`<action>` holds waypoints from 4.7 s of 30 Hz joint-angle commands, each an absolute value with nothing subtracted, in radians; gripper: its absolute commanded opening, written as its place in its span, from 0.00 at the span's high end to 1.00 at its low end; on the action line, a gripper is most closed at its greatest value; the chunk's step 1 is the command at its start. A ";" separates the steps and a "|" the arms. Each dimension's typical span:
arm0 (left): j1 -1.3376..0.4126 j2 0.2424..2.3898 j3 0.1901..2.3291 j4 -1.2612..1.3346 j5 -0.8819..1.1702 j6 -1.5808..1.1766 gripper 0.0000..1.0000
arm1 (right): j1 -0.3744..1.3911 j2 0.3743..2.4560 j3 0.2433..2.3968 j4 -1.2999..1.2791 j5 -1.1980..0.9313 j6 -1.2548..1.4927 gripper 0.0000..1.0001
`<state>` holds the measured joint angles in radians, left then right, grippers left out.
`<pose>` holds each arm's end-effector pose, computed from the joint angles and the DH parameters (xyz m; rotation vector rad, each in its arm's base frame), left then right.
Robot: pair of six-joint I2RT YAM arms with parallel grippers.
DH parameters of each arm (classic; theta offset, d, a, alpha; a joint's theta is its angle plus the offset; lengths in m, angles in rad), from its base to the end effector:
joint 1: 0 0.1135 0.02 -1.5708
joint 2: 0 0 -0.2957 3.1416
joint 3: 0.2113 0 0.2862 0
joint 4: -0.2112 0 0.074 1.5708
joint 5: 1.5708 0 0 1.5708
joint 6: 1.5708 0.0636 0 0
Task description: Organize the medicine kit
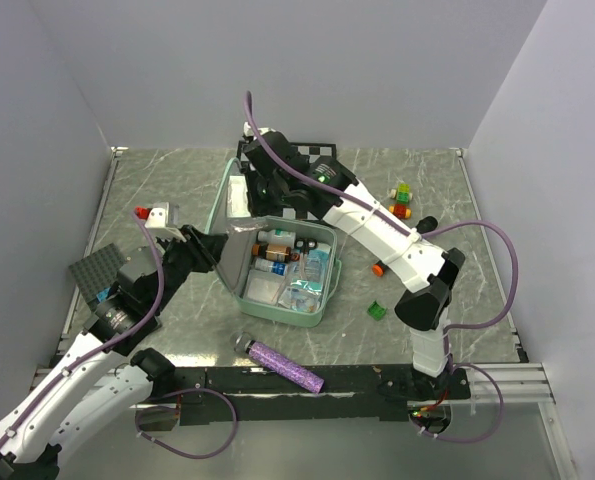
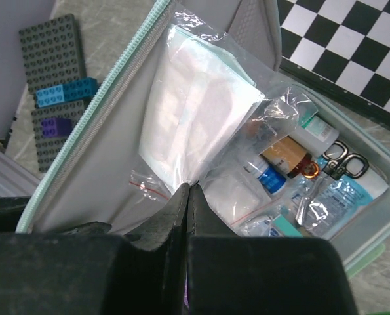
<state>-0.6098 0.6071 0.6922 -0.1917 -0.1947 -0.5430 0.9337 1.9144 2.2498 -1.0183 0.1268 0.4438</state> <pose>0.1599 -0.0967 0.3513 -0.0933 1.7220 -0.7009 0.2863 0.3734 0.4542 -0.4936 2.2630 0.5865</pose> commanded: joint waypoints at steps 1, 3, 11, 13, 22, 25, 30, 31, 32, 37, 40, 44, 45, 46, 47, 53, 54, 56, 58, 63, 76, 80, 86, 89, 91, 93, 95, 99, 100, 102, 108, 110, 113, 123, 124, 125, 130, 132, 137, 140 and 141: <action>-0.609 0.607 0.713 -0.121 -0.149 -0.557 0.65 | 0.942 1.888 2.263 -0.953 0.083 0.489 1.00; -0.609 0.606 0.710 -0.121 -0.149 -0.558 0.66 | 0.942 1.894 2.276 -0.950 0.063 0.494 1.00; -0.609 0.611 0.709 -0.117 -0.144 -0.563 0.66 | 0.943 1.913 2.263 -0.924 -0.029 0.525 1.00; -0.607 0.611 0.709 -0.118 -0.147 -0.563 0.67 | 0.943 1.901 2.240 -0.907 -0.040 0.529 1.00; -0.609 0.614 0.706 -0.103 -0.133 -0.569 0.70 | 0.942 1.937 2.261 -0.914 -0.087 0.538 1.00; -0.609 0.612 0.704 -0.104 -0.133 -0.572 0.71 | 0.942 1.959 2.261 -0.910 -0.113 0.540 1.00; -0.609 0.607 0.706 -0.110 -0.137 -0.572 0.71 | 0.939 2.026 2.303 -0.951 -0.136 0.534 1.00; -0.607 0.607 0.706 -0.113 -0.140 -0.572 0.71 | 0.939 2.028 2.296 -0.950 -0.137 0.534 1.00; -0.609 0.606 0.706 -0.117 -0.141 -0.571 0.71 | 0.939 2.025 2.283 -0.946 -0.133 0.535 1.00; -0.607 0.595 0.703 -0.127 -0.153 -0.572 0.71 | 0.934 1.956 2.201 -0.882 -0.123 0.532 0.63; -0.609 0.592 0.703 -0.135 -0.161 -0.571 0.71 | 0.933 1.905 2.172 -0.856 -0.100 0.532 0.46; -0.611 0.591 0.700 -0.140 -0.167 -0.569 0.71 | 0.928 1.859 2.180 -0.854 -0.086 0.531 0.38; -0.609 0.589 0.698 -0.140 -0.169 -0.569 0.71 | 0.927 1.844 2.178 -0.853 -0.083 0.529 0.37; -0.609 0.588 0.696 -0.140 -0.170 -0.569 0.71 | 0.927 1.827 2.177 -0.851 -0.080 0.528 0.37; -0.609 0.589 0.695 -0.140 -0.170 -0.571 0.71 | 0.925 1.810 2.171 -0.845 -0.077 0.526 0.36; -0.607 0.597 0.704 -0.149 -0.172 -0.569 0.69 | 0.913 1.625 1.999 -0.752 -0.048 0.511 0.34; -0.607 0.595 0.709 -0.149 -0.172 -0.568 0.68 | 0.910 1.587 1.941 -0.705 -0.029 0.508 0.34; -0.607 0.603 0.715 -0.144 -0.164 -0.566 0.65 | 0.899 1.499 1.797 -0.638 -0.002 0.505 0.34; -0.607 0.614 0.726 -0.132 -0.135 -0.560 0.62 | 0.881 1.427 1.648 -0.598 0.024 0.512 0.34; -0.611 0.678 0.764 -0.081 0.099 -0.538 0.46 | 0.812 1.254 1.324 -0.571 0.070 0.535 0.33; -0.696 0.812 0.877 -0.098 0.315 -0.517 0.04 | 0.695 0.910 0.937 -0.624 0.170 0.541 0.26; -0.693 0.735 0.864 -0.123 0.044 -0.558 0.04 | 0.695 0.890 0.868 -0.575 0.118 0.548 0.25; -0.597 0.920 0.874 -0.219 -0.031 -0.629 0.04 | 0.707 0.946 0.729 -0.422 -0.074 0.626 0.24; -0.511 0.982 0.824 -0.158 0.070 -0.684 0.04 | 0.707 0.959 0.666 -0.352 -0.089 0.666 0.22; -0.477 0.997 0.775 -0.095 0.112 -0.716 0.04 | 0.707 0.971 0.644 -0.305 -0.095 0.680 0.21; -0.456 1.015 0.743 -0.048 0.127 -0.736 0.04 | 0.706 1.002 0.638 -0.278 -0.074 0.672 0.20; -0.448 1.046 0.727 -0.041 0.135 -0.747 0.04 | 0.690 1.043 0.647 -0.255 -0.064 0.654 0.19; -0.442 1.081 0.666 -0.008 0.169 -0.799 0.04 | 0.643 1.133 0.687 -0.187 -0.078 0.603 0.18; -0.440 1.078 0.637 0.029 0.179 -0.814 0.04 | 0.628 1.166 0.698 -0.170 -0.093 0.592 0.18; -0.442 1.069 0.583 0.076 0.207 -0.854 0.03 | 0.598 1.236 0.742 -0.158 -0.130 0.571 0.18; -0.445 1.072 0.474 0.158 0.271 -0.910 0.01 | 0.580 1.440 0.903 -0.181 -0.182 0.489 0.23; -0.446 1.072 0.447 0.189 0.296 -0.928 0.04 | 0.578 1.477 0.955 -0.187 -0.202 0.471 0.24; -0.456 1.071 0.419 0.231 0.336 -0.946 0.08 | 0.578 1.511 1.017 -0.216 -0.213 0.439 0.27; -0.632 1.100 0.472 0.210 0.277 -0.945 0.14 | 0.551 1.554 1.210 -0.379 -0.129 0.342 0.25; -0.632 1.074 0.472 0.180 0.234 -0.951 0.15 | 0.551 1.548 1.224 -0.399 -0.111 0.348 0.24; -0.634 1.036 0.474 0.143 0.197 -0.954 0.14 | 0.549 1.531 1.236 -0.414 -0.091 0.357 0.23; -0.632 0.841 0.567 -0.113 -0.035 -0.908 0.03 | 0.548 1.346 1.221 -0.479 -0.006 0.400 0.18; -0.630 0.799 0.624 -0.196 -0.095 -0.873 0.01 | 0.548 1.270 1.186 -0.512 0.033 0.423 0.16; -0.597 0.798 0.722 -0.285 -0.164 -0.801 0.04 | 0.549 1.077 1.002 -0.543 0.037 0.492 0.14; -0.490 0.871 0.752 -0.214 -0.042 -0.776 0.04 | 0.574 0.927 0.846 -0.496 -0.033 0.566 0.15; -0.442 0.915 0.756 -0.177 0.009 -0.775 0.04 | 0.595 0.887 0.803 -0.477 -0.057 0.590 0.15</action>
<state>-0.5659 0.8082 0.7242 -0.2058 -0.0864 -0.8318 0.5476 0.9913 0.9573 -0.4858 0.0116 0.4843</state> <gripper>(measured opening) 0.967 0.855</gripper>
